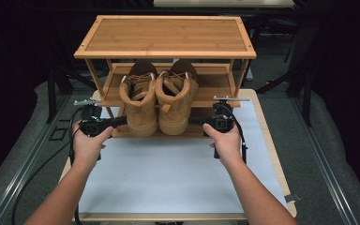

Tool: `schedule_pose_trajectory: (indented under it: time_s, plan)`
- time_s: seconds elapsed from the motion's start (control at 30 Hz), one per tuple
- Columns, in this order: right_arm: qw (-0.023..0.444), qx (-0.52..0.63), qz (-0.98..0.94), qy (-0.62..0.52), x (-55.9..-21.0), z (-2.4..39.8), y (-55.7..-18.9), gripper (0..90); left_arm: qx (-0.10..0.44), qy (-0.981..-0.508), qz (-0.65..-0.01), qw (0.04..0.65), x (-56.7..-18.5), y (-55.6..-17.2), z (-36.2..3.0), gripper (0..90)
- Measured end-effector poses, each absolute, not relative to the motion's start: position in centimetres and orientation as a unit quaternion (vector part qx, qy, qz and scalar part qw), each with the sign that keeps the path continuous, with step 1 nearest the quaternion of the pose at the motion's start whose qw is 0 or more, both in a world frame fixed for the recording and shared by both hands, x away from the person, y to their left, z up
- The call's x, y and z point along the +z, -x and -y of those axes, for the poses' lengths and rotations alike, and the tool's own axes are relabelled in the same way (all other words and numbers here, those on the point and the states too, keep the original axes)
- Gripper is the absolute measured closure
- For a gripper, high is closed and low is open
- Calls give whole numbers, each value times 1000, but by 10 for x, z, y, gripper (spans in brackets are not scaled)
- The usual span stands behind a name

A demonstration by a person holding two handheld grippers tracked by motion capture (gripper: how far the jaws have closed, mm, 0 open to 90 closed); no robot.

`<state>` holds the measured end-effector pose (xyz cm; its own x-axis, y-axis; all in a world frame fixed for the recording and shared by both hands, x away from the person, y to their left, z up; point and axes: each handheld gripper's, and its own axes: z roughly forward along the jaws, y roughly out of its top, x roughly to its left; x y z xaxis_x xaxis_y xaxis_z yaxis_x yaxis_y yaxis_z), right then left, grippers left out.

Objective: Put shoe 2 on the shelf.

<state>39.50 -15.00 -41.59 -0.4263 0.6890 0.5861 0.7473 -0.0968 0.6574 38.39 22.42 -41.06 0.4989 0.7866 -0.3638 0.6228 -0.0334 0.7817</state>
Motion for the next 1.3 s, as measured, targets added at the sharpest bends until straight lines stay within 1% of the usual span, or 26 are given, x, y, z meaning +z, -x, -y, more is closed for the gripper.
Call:
schedule_pose_trajectory:
  time_s: [0.03, 0.07, 0.13, 0.2, 0.23, 0.3, 0.33, 0.43, 0.53, 0.63, 0.73, 0.87, 0.93, 1.03, 1.17, 1.3]
  plan:
    - [28, -512, 671, 535, -416, 150, -395, 900, 84, -714, -494, 490, -411, -384, -224, 900]
    - [5, -511, 664, 546, -415, 152, -396, 900, 88, -712, -497, 489, -411, -383, -223, 900]
    - [9, -522, 653, 549, -414, 152, -397, 900, 89, -705, -501, 494, -411, -383, -223, 900]
    - [1, -523, 653, 548, -413, 148, -397, 900, 87, -700, -507, 495, -411, -384, -221, 900]
    - [4, -523, 656, 544, -412, 146, -397, 900, 92, -701, -507, 492, -411, -385, -219, 900]
    - [-25, -514, 662, 545, -411, 143, -395, 900, 101, -703, -507, 489, -410, -384, -216, 900]
    - [-32, -513, 663, 544, -410, 143, -394, 900, 106, -703, -508, 486, -409, -383, -215, 900]
    - [-30, -516, 659, 546, -411, 142, -394, 900, 112, -702, -511, 483, -408, -383, -214, 900]
    - [-25, -526, 652, 545, -410, 143, -393, 900, 134, -707, -504, 477, -400, -381, -210, 900]
    - [-26, -534, 649, 542, -404, 144, -393, 900, 129, -707, -499, 484, -393, -384, -211, 900]
    - [-32, -528, 655, 539, -399, 143, -394, 900, 139, -715, -501, 468, -389, -388, -207, 900]
    - [-50, -519, 658, 543, -397, 142, -395, 900, 126, -712, -500, 477, -389, -395, -206, 900]
    - [-55, -518, 656, 546, -395, 143, -397, 900, 130, -715, -497, 473, -387, -397, -201, 900]
    - [-80, -508, 652, 556, -394, 145, -401, 900, 130, -722, -494, 466, -386, -400, -194, 900]
    - [-58, -517, 649, 556, -394, 149, -407, 900, 130, -710, -504, 474, -384, -408, -196, 900]
    - [-69, -518, 642, 561, -390, 145, -412, 900, 124, -704, -506, 482, -382, -417, -196, 900]
